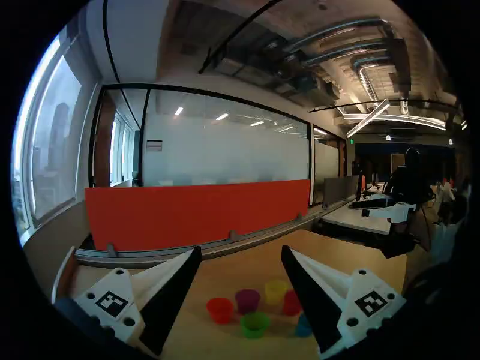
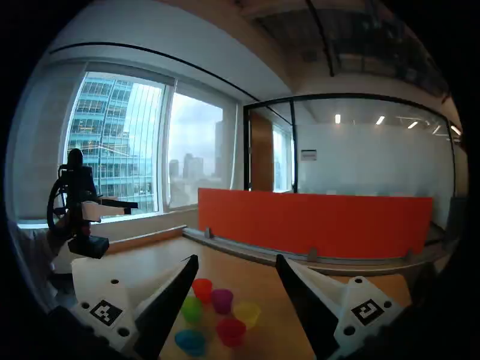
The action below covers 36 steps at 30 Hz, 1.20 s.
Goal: Pour water
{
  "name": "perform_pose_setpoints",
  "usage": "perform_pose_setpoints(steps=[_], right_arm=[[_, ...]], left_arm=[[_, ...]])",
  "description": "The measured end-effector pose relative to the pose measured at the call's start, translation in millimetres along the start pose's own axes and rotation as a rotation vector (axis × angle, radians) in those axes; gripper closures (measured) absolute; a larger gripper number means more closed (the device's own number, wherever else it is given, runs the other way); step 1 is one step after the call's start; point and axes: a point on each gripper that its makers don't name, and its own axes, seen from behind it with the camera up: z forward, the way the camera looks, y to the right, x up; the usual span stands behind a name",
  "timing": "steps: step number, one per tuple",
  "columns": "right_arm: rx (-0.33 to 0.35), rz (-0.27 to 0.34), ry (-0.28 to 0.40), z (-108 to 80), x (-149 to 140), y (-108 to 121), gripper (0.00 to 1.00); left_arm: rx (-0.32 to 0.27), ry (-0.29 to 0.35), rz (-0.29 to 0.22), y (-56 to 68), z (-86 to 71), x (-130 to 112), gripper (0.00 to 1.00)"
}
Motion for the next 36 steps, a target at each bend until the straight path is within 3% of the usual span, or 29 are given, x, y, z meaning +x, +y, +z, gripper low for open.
perform_pose_setpoints(steps=[9, 36], right_arm=[[0.072, -0.044, -0.066, 0.1, -16.7, -16.4, 0.00], [0.224, -0.093, -0.258, 6.3, -94.4, -47.1, 0.00]], left_arm=[[-0.037, -0.038, 0.000, 4.0, 2.5, -19.7, 0.01], [-0.142, -0.189, 0.052, 9.2, 27.7, -98.4, 0.01]])
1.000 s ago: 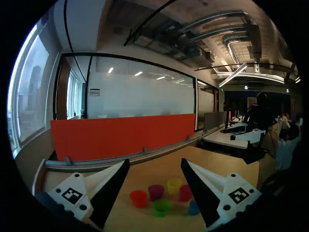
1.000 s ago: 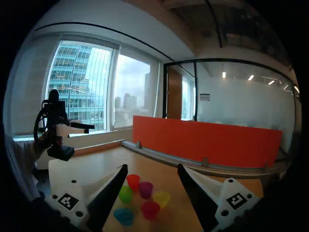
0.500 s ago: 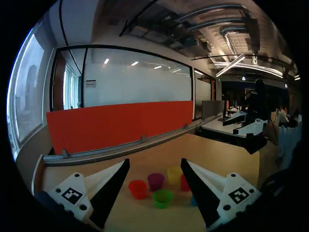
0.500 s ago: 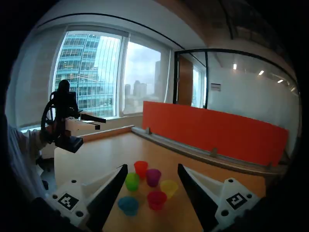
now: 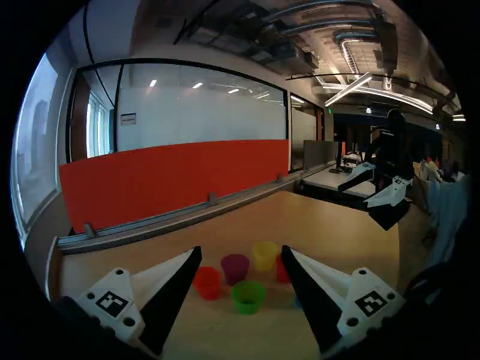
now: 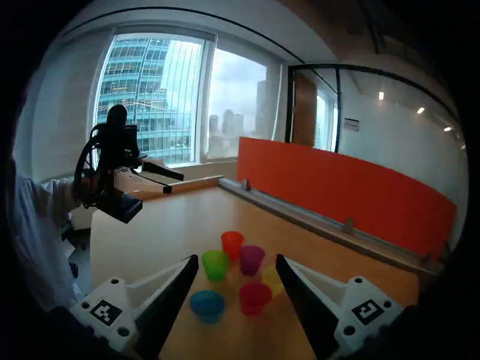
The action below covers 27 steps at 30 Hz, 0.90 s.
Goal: Pour water
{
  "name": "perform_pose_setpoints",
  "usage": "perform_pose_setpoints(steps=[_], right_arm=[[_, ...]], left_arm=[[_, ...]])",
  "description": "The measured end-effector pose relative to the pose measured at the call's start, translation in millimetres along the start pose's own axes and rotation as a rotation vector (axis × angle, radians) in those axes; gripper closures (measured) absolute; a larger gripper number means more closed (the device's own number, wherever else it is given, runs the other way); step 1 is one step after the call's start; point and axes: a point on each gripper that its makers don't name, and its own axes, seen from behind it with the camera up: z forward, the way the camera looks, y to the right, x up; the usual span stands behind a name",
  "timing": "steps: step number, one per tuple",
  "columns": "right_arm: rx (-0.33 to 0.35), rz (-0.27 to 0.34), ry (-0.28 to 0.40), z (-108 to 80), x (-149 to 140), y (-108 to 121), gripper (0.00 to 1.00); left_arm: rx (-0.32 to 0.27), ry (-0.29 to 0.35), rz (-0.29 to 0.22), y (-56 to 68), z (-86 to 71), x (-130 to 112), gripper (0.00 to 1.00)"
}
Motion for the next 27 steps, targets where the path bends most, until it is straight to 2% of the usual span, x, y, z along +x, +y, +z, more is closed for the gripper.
perform_pose_setpoints(steps=[6, 14, 27], right_arm=[[0.029, -0.012, -0.033, 12.3, -18.6, -8.4, 0.00], [0.054, -0.038, -0.081, 26.5, -45.5, -16.8, 0.00], [0.079, -0.055, -0.169, 48.9, -97.3, -26.0, 0.00]], left_arm=[[-0.009, -0.036, 0.025, 1.4, 12.2, -23.7, 0.01], [0.002, -0.083, 0.059, -3.8, 28.3, -55.5, 0.01], [-0.018, -0.151, 0.042, -1.2, 52.5, -100.3, 0.01]])
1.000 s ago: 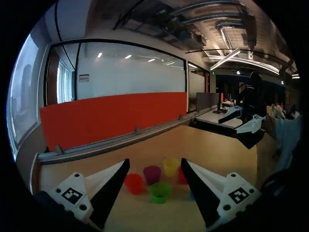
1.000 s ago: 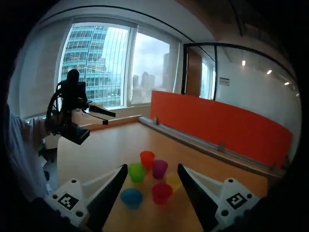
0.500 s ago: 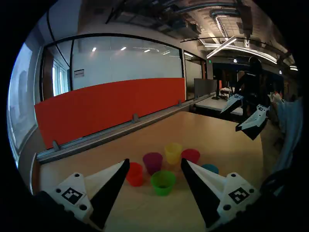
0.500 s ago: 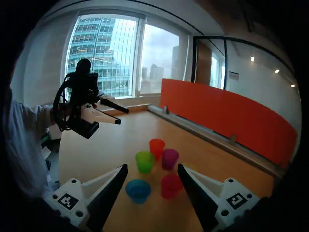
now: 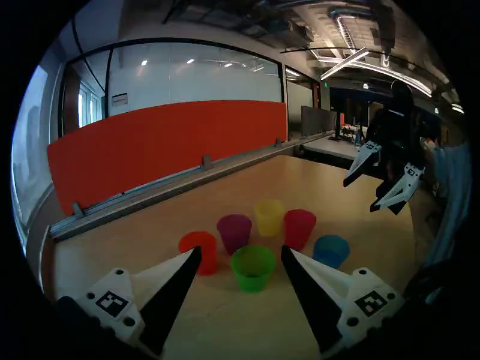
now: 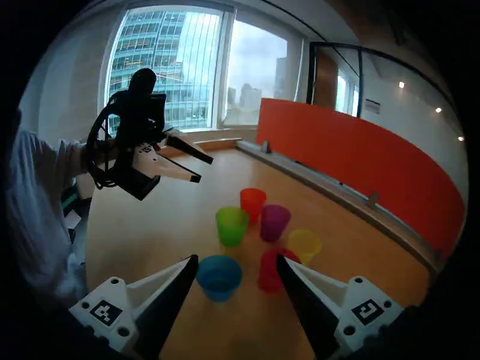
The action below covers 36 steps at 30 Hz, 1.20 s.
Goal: Pour water
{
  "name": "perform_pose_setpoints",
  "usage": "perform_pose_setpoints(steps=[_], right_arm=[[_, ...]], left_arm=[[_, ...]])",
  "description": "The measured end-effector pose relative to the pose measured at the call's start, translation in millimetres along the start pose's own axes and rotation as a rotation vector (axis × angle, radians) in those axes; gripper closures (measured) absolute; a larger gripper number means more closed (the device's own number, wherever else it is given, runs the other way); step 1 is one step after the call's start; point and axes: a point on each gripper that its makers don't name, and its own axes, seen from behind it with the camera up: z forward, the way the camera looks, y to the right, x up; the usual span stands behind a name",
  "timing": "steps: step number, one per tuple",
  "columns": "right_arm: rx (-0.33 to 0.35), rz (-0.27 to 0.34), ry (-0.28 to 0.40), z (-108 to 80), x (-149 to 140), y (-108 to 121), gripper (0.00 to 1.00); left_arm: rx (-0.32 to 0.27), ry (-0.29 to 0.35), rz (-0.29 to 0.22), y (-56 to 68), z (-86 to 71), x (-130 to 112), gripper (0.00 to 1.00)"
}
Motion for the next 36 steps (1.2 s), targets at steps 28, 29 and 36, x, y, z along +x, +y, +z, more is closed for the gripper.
perform_pose_setpoints(steps=[28, 29, 36], right_arm=[[0.054, -0.007, -0.107, 37.6, -68.6, -17.5, 0.00], [0.056, -0.011, -0.111, 38.9, -70.1, -18.1, 0.00], [0.064, -0.016, -0.132, 51.4, -79.6, -20.4, 0.00]], left_arm=[[-0.074, -0.155, 0.025, 19.1, 42.7, -67.2, 0.01], [-0.076, -0.161, 0.024, 19.3, 44.4, -68.7, 0.01], [-0.090, -0.190, 0.027, 19.9, 57.2, -78.7, 0.01]])
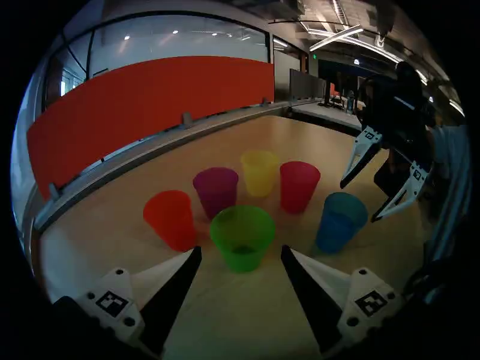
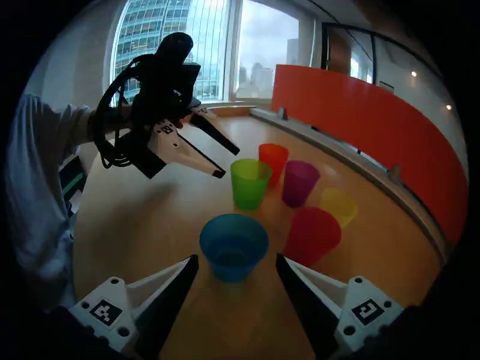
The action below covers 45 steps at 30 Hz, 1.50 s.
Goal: Pour water
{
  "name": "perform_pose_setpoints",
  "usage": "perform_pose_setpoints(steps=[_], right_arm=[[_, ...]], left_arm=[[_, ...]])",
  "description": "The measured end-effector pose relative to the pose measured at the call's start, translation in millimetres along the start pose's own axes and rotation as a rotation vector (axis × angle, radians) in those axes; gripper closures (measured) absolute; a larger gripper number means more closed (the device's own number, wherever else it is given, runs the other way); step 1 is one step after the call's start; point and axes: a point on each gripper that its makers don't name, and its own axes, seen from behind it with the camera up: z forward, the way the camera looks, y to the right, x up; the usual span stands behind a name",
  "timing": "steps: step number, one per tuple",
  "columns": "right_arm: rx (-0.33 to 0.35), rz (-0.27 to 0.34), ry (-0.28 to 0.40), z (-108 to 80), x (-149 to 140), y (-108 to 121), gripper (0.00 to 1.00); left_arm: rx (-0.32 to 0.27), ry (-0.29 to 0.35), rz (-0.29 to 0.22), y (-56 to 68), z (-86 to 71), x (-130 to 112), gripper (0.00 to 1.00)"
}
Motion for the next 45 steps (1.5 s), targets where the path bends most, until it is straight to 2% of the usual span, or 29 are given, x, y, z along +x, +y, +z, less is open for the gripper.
perform_pose_setpoints(steps=[11, 21, 42, 45], right_arm=[[0.012, -0.014, -0.029, 22.4, -8.9, -1.5, 0.00], [0.028, -0.017, -0.031, 39.3, -6.0, -5.1, 0.00], [0.034, -0.007, -0.022, 44.3, -3.3, -3.0, 0.00], [0.032, -0.006, -0.021, 44.1, -3.3, -2.3, 0.00]], left_arm=[[-0.010, -0.041, 0.000, -5.0, 21.2, -9.5, 0.01], [-0.025, -0.041, -0.004, -5.3, 39.0, -2.2, 0.01], [-0.038, -0.039, -0.005, -3.6, 54.7, 3.9, 0.01], [-0.037, -0.040, 0.000, -2.7, 55.5, 3.1, 0.08]])
